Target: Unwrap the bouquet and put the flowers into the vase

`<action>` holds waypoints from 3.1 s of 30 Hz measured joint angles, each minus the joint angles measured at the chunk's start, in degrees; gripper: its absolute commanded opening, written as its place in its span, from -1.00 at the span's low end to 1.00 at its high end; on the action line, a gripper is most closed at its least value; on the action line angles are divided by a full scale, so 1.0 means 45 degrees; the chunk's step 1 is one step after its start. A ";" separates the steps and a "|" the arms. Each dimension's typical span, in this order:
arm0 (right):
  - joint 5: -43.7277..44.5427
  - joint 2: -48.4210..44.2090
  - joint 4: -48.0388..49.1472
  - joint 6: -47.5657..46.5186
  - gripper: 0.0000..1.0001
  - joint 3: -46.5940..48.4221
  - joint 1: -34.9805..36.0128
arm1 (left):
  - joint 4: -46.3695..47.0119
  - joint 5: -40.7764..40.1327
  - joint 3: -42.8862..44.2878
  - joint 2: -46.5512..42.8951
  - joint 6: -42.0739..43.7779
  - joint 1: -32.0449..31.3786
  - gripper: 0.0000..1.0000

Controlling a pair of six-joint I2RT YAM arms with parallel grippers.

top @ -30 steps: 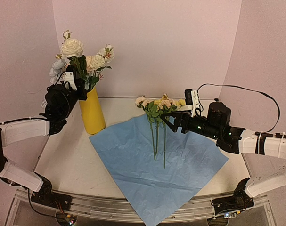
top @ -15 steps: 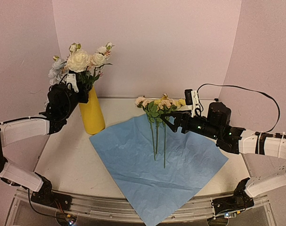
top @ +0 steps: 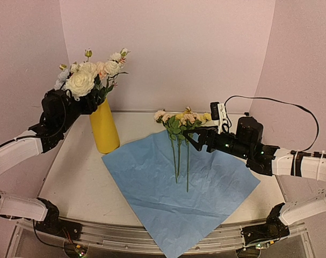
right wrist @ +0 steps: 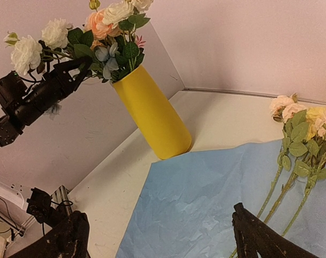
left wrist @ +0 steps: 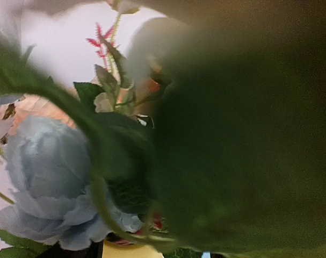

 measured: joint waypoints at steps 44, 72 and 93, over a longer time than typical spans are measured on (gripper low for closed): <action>-0.0340 0.0811 0.0287 0.0010 0.93 0.0005 0.0000 | -1.0865 0.0520 0.3769 -0.4804 -0.5100 0.0000 0.80; 0.3716 0.6237 -0.4240 0.2817 0.19 0.3891 -0.1253 | -0.7014 0.7771 0.4250 -0.1462 -0.5731 -0.2603 0.63; 0.4988 1.0224 -0.5843 0.2934 -0.36 0.6766 -0.1491 | -0.6232 0.3084 0.8670 0.1933 -0.2793 -0.5561 0.68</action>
